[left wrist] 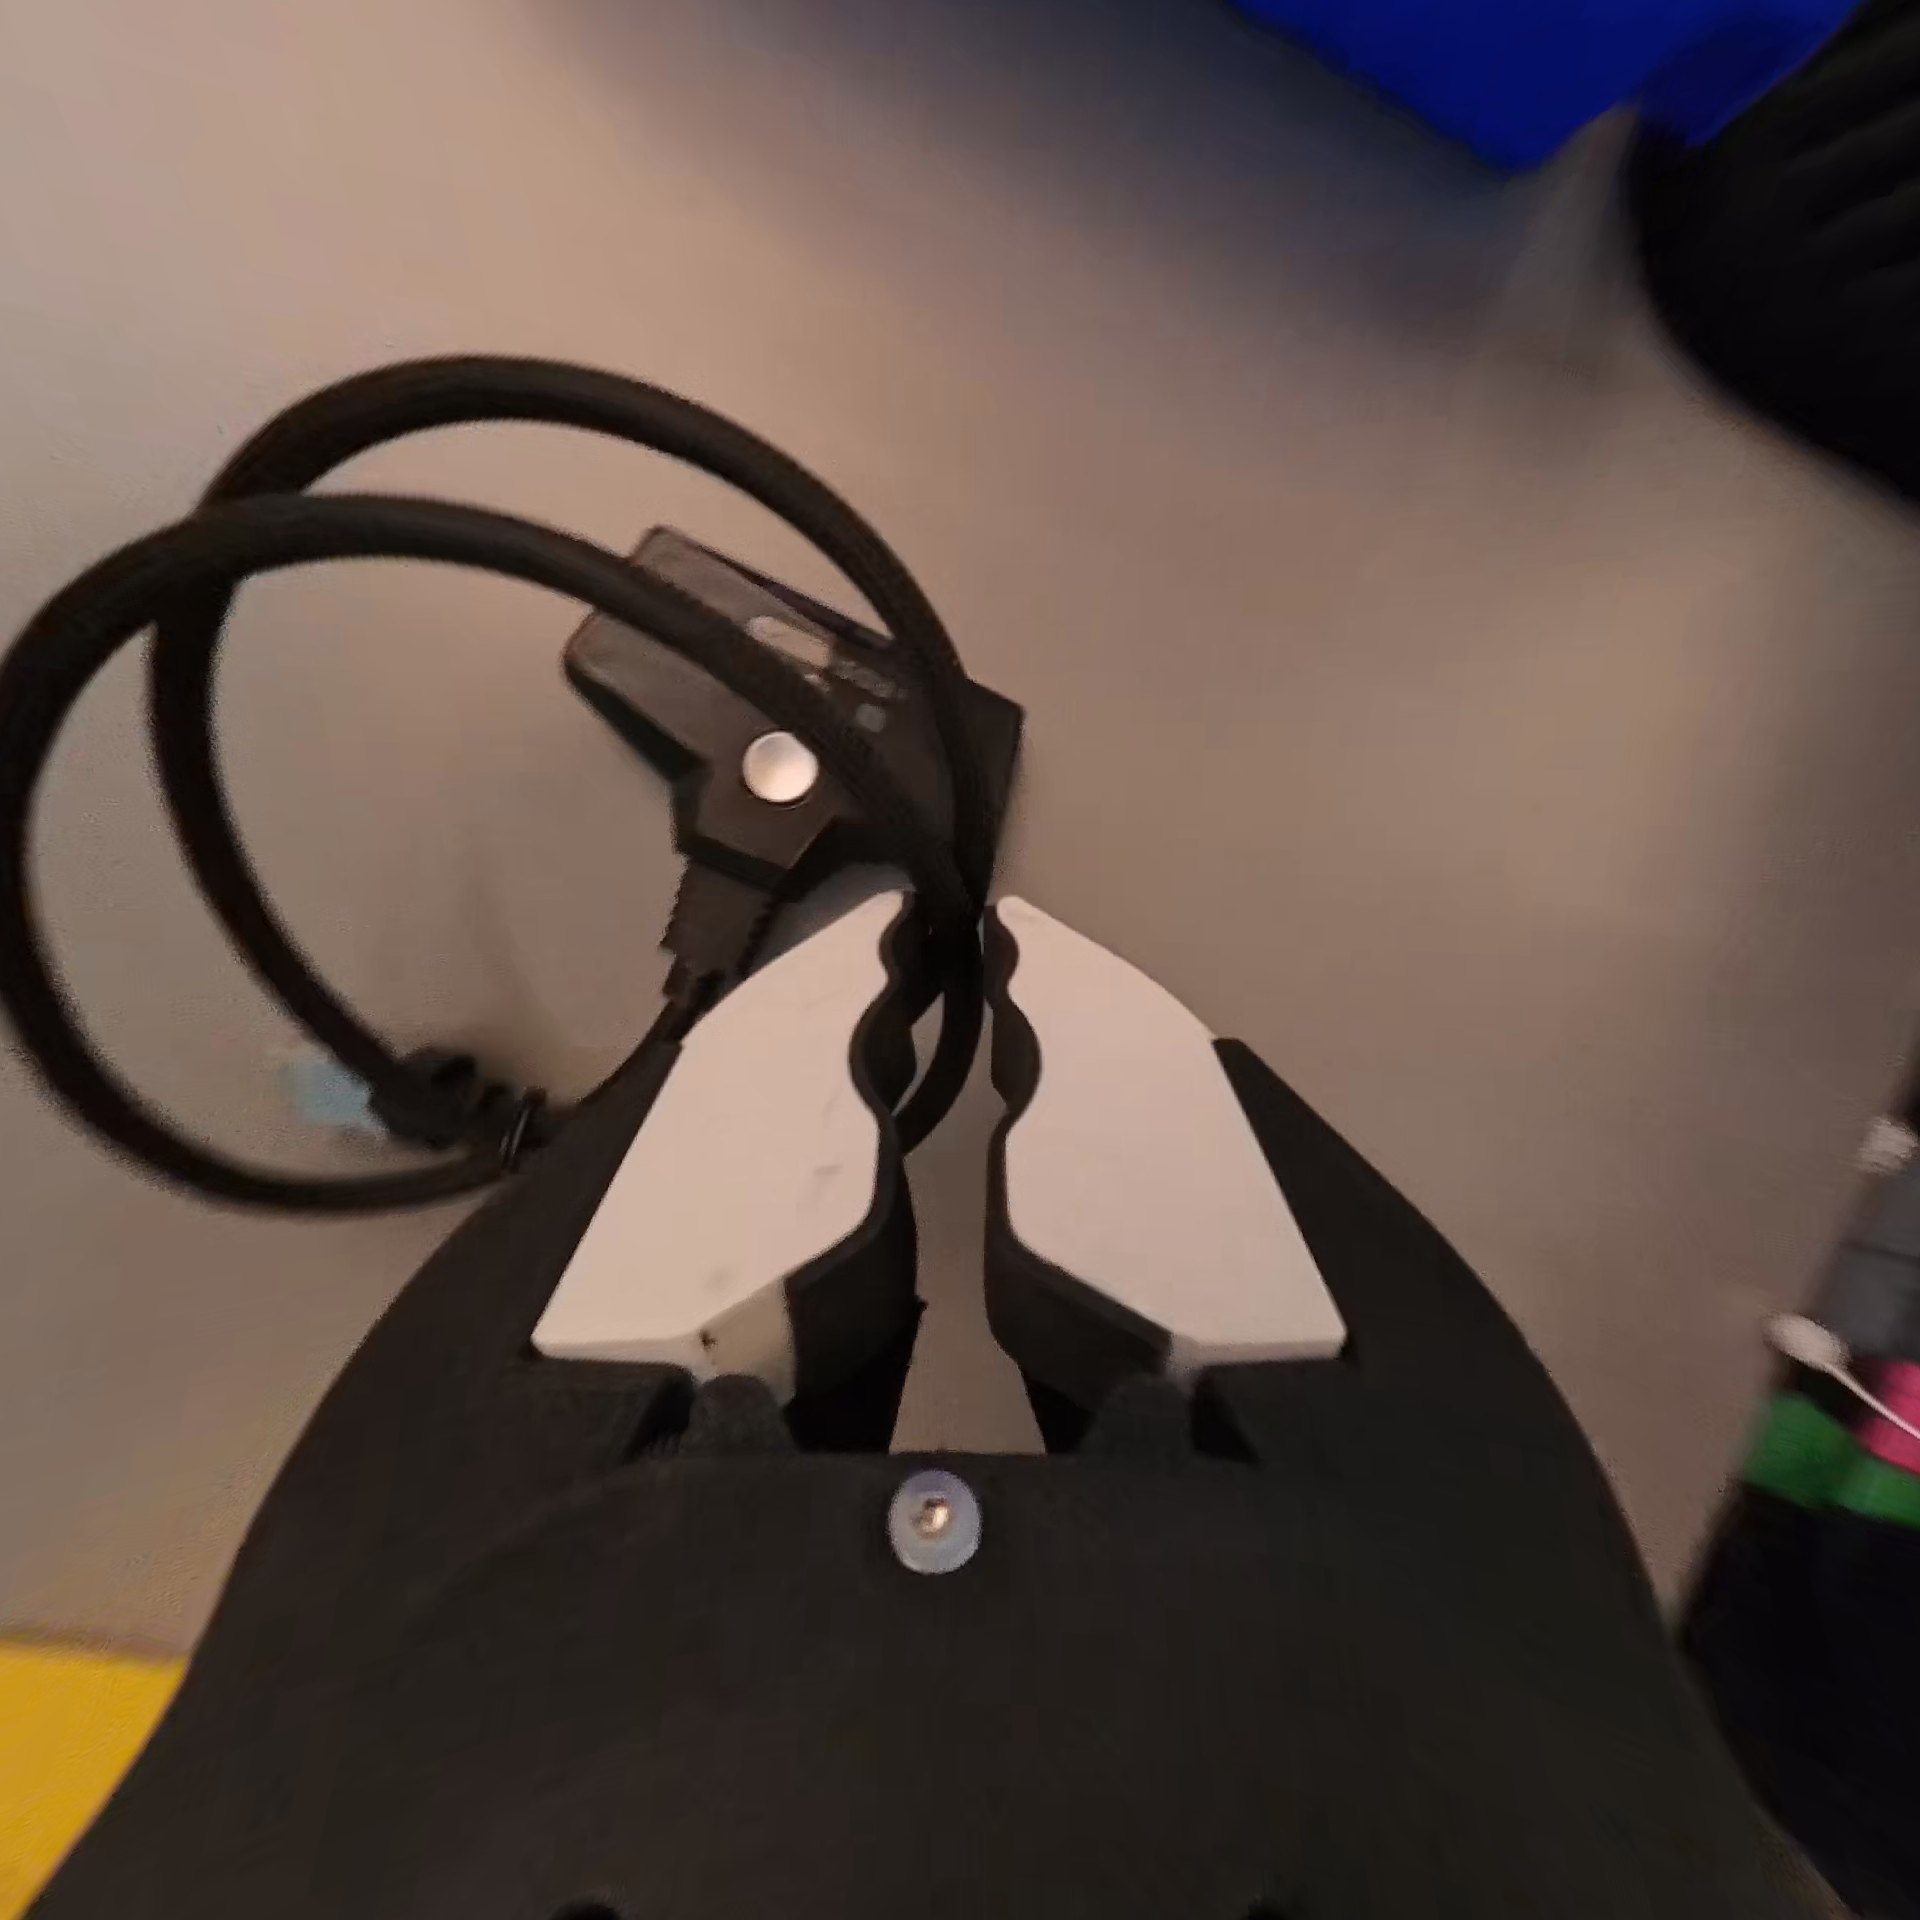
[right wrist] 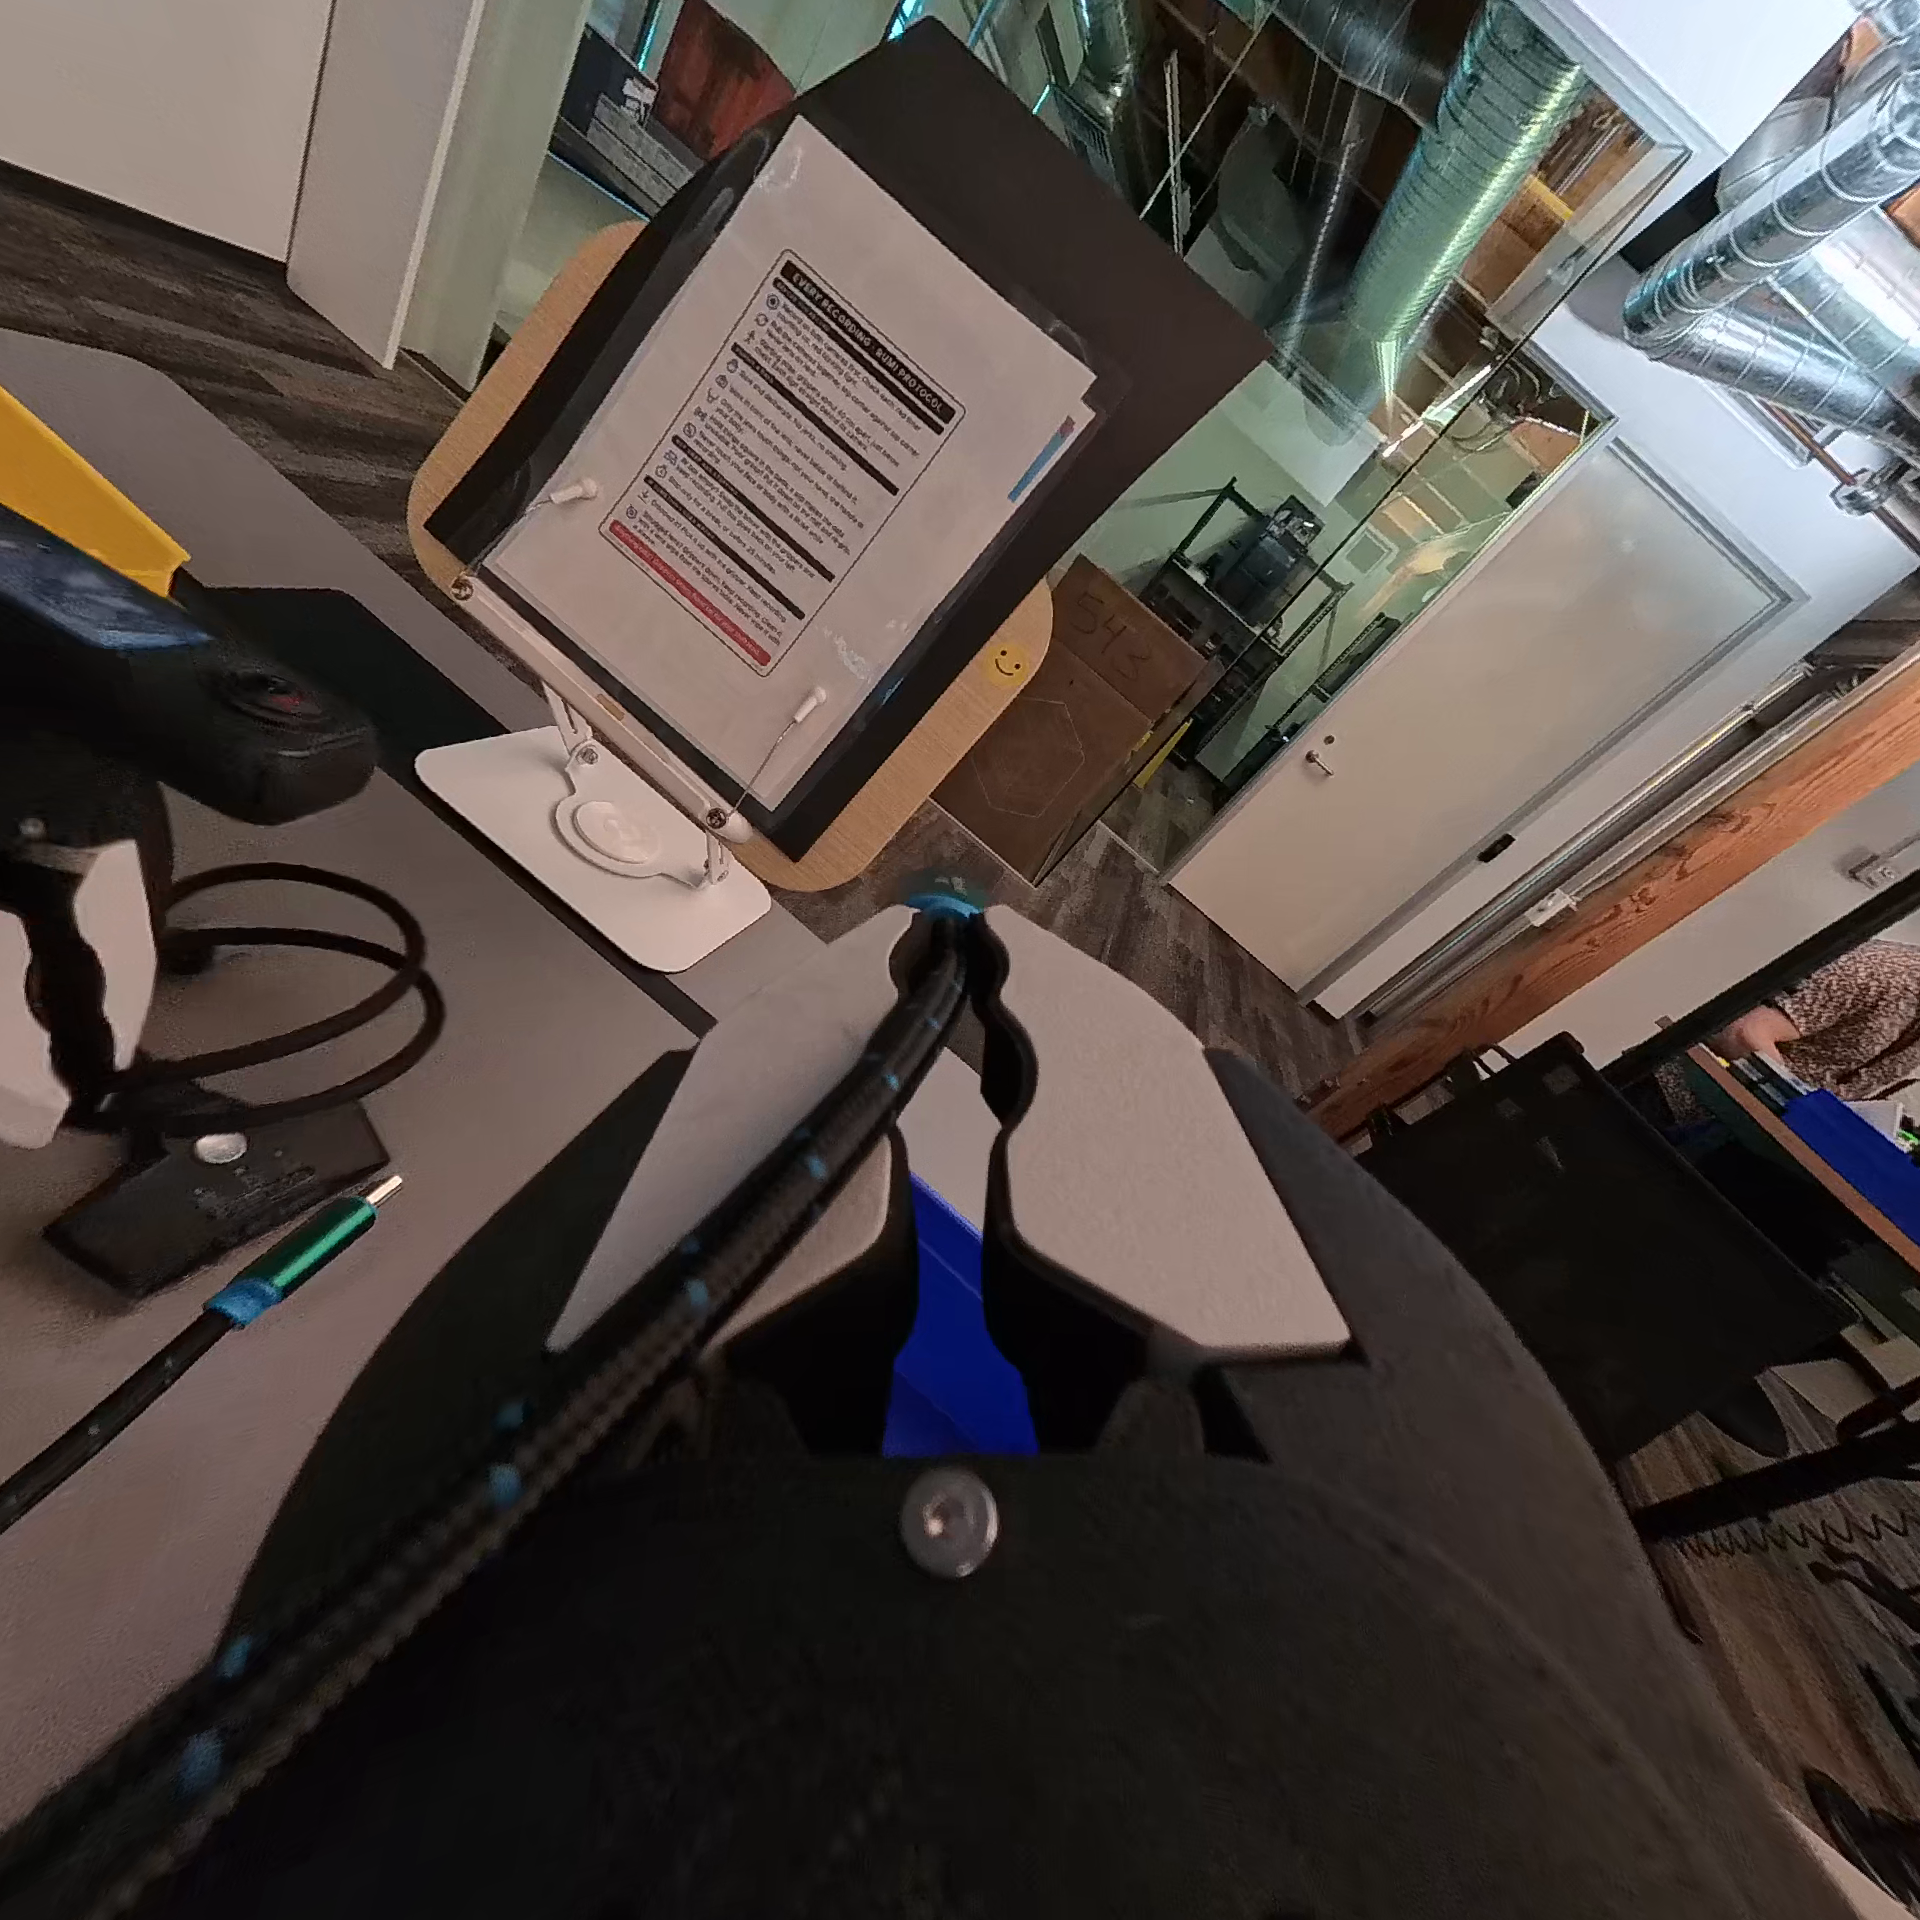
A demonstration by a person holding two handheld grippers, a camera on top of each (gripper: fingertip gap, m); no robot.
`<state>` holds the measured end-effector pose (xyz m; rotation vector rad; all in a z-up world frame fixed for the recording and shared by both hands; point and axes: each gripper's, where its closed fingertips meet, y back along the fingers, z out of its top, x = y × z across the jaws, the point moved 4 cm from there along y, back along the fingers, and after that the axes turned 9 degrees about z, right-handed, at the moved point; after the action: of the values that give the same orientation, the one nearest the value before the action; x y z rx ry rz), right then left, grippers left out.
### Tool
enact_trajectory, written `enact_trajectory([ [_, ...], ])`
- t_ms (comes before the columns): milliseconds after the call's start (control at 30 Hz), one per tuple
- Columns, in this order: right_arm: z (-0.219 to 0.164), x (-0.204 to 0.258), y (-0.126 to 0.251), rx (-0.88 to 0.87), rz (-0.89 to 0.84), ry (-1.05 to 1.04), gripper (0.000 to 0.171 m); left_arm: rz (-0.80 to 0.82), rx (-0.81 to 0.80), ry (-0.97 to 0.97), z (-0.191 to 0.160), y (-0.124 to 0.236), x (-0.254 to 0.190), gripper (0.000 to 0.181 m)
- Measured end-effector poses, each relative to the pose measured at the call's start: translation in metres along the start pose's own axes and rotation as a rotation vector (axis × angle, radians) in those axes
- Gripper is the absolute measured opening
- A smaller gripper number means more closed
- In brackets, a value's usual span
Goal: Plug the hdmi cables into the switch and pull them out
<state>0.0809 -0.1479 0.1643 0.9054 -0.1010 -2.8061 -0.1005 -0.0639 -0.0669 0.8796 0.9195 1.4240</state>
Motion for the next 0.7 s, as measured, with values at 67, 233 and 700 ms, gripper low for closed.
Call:
enact_trajectory([
  [67, -0.001, 0.001, -0.001, 0.006, 0.005, 0.004, 0.007, -0.079, 0.001, -0.004, 0.002, -0.003, -0.007, 0.012],
  [233, 0.000, 0.004, -0.001, 0.013, 0.016, 0.025, 0.007, 0.139, 0.113, -0.082, -0.014, -0.015, 0.018, 0.053],
  [700, -0.003, 0.006, -0.006, 0.026, 0.037, 0.041, 0.007, 0.155, 0.047, -0.123, -0.010, -0.021, 0.023, 0.066],
])
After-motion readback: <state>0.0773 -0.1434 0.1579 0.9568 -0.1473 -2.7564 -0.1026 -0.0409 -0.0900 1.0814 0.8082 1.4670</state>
